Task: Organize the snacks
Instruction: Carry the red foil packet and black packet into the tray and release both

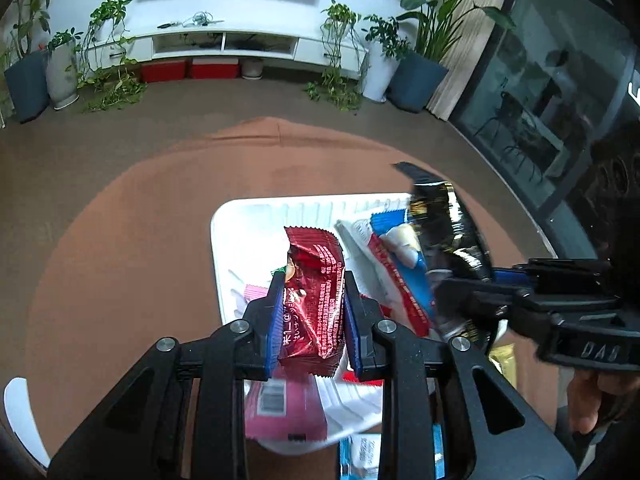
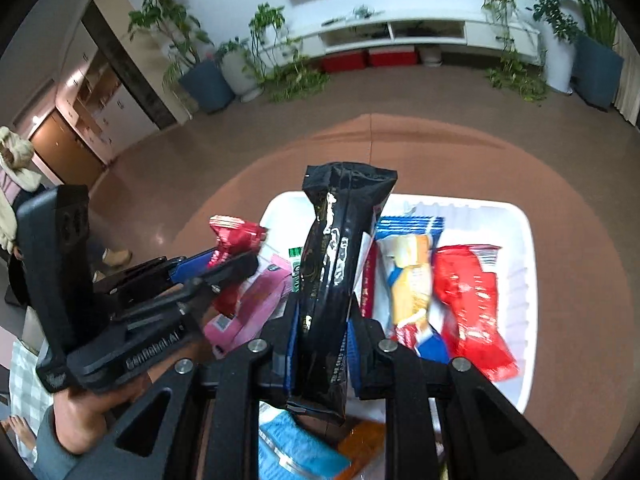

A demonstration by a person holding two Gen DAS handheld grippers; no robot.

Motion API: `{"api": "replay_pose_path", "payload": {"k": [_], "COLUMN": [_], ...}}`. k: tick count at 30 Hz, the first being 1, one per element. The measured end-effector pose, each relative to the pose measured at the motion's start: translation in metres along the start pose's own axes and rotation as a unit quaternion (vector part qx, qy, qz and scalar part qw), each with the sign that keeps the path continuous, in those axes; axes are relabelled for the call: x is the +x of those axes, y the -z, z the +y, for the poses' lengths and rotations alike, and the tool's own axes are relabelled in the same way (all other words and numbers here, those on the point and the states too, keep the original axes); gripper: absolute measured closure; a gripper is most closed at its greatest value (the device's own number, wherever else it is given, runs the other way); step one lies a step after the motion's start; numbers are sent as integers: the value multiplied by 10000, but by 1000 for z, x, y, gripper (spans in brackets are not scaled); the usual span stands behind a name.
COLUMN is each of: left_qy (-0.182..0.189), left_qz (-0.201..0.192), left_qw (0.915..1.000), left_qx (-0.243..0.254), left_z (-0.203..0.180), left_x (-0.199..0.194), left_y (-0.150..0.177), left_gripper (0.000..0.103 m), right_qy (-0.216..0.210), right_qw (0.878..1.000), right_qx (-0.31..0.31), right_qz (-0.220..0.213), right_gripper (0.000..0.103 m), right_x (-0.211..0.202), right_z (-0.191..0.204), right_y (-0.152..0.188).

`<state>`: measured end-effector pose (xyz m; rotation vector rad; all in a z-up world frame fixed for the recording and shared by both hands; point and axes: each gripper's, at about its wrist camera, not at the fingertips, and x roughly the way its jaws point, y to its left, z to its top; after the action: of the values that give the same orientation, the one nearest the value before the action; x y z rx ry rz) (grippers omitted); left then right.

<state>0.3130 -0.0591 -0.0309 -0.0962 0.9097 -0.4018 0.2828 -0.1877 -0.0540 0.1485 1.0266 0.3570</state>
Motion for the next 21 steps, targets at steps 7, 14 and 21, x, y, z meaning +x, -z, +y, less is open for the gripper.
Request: {"api": "replay_pose_path", "payload": {"k": [7, 14, 21], "left_qy": [-71, -180, -268], "left_qz": [115, 191, 146], "left_qw": [9999, 9997, 9995], "left_qx": [51, 27, -5], "left_z": [-11, -20, -22], "left_x": [47, 77, 91], "left_y": [1, 9, 9], "left_gripper": [79, 77, 58], "right_qy": [120, 162, 150], "right_qw": [9995, 9989, 9994], "right_qx": [5, -99, -35], "right_qz": [303, 431, 315], "right_gripper": [81, 80, 76], "right_x": [33, 44, 38], "right_z": [-9, -12, -18], "right_y": [-2, 1, 0]}}
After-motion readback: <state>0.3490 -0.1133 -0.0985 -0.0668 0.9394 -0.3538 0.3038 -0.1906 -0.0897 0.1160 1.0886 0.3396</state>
